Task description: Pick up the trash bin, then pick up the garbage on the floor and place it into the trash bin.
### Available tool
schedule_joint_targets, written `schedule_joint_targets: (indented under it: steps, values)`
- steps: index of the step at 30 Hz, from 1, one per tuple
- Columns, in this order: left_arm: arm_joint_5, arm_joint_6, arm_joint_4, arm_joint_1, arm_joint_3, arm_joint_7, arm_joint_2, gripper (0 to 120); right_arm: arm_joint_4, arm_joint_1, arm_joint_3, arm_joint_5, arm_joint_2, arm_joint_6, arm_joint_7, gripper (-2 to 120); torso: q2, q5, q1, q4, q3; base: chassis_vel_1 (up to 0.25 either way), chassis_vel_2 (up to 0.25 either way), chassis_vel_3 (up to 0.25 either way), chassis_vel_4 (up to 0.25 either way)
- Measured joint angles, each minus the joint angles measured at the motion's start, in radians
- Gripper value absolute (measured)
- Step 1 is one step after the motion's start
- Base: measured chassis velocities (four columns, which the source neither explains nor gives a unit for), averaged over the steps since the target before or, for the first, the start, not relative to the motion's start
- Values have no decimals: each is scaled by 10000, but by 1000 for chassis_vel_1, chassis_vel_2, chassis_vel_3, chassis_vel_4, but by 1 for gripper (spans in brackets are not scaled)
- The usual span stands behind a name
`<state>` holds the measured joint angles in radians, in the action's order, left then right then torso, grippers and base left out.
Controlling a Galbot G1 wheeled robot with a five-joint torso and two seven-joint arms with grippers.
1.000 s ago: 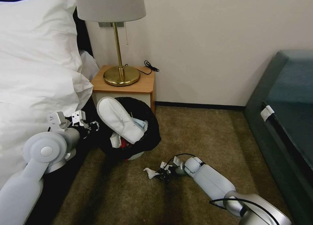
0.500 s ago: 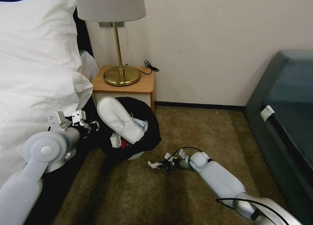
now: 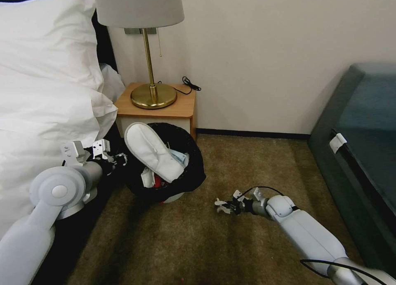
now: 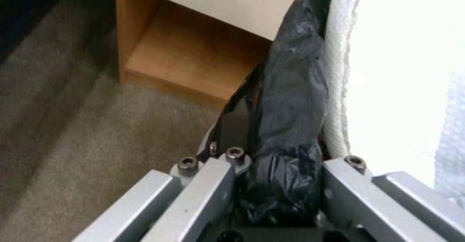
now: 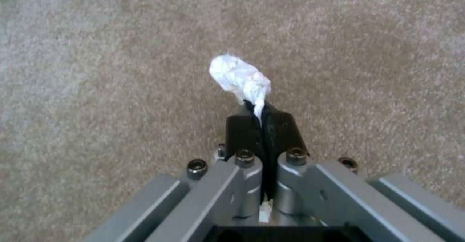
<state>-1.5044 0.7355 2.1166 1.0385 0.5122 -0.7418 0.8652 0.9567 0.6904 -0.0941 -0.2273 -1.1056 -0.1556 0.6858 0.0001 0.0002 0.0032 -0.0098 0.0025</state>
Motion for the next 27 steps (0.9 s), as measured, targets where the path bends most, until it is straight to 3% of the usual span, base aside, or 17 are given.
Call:
schedule_joint_targets:
  steps: [7, 16, 27]
  values:
    - [-100, 0, 44, -5, 58, -6, -87, 3, 167, 44, 221, -157, 32, -119, -228, 0, 0, 0, 0, 1, 0, 0, 0, 0, 0]
    - [-259, 0, -128, -54, 124, -62, -192, 3, 1491, 741, 1356, -1718, 1067, -444, -919, 0, 0, -7, 0, -3, -1, 0, 0, 0, 0]
    - [-557, 0, -289, 61, 121, -91, -539, 3, 3510, 1107, 2470, -2969, 1673, -583, -1804, 0, -1, -3, 0, 0, 0, 0, 0, 0, 0]
